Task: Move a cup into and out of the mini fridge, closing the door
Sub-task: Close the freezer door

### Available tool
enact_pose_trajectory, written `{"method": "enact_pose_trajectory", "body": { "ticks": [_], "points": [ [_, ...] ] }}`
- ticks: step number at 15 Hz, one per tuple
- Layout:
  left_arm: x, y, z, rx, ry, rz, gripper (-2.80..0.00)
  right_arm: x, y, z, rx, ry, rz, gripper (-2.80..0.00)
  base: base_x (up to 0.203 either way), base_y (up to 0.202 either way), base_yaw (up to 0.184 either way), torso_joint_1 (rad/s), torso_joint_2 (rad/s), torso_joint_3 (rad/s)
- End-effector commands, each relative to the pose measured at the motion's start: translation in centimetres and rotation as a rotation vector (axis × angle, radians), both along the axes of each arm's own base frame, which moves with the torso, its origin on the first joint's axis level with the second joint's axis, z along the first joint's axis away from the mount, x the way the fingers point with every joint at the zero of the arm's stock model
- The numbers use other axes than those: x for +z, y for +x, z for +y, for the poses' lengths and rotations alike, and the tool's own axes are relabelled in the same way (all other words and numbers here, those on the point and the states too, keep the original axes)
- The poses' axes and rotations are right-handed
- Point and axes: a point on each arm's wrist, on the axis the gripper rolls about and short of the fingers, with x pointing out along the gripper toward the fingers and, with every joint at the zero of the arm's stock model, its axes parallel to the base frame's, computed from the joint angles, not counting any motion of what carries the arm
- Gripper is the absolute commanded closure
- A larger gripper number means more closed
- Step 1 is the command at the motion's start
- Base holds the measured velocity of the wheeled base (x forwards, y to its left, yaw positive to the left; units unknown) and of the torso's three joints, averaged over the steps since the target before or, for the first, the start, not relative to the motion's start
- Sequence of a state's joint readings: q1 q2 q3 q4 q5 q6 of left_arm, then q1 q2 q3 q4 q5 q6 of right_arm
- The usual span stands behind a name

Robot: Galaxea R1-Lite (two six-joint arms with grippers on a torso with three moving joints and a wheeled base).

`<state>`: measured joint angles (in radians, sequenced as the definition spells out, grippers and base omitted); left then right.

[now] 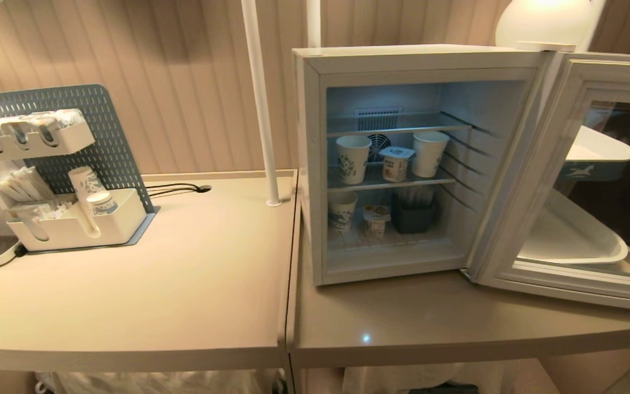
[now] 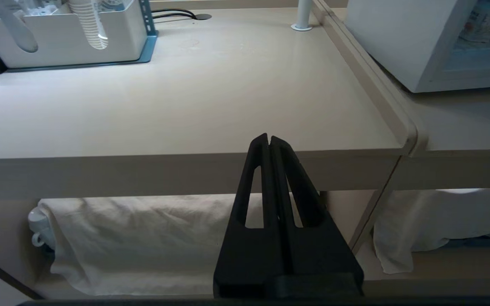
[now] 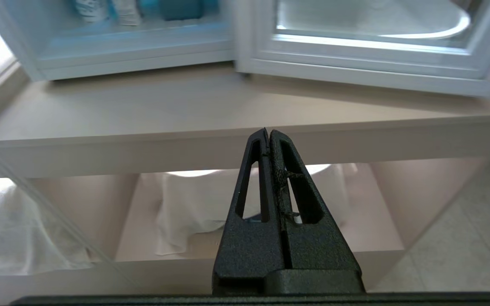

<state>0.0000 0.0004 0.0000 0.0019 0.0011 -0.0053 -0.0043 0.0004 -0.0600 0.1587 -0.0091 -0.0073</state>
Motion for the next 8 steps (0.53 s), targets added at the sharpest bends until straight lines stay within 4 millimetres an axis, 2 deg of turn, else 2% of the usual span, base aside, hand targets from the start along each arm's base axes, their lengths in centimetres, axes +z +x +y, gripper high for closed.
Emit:
{"method": "enact_pose_trajectory", "body": {
  "ticks": [1, 8],
  "points": [
    [0.01, 0.01, 0.0, 0.0, -0.001, 0.001, 0.0, -0.01, 0.01, 0.0, 0.0, 0.0, 0.002, 0.0, 0.0, -0.194, 0.001, 0.0, 0.0, 0.002],
    [0.0, 0.01, 0.0, 0.0, -0.001, 0.001, 0.0, -0.03, 0.01, 0.0, 0.0, 0.0, 0.004, 0.0, 0.0, -0.192, -0.001, 0.002, 0.0, 0.001]
  ]
}}
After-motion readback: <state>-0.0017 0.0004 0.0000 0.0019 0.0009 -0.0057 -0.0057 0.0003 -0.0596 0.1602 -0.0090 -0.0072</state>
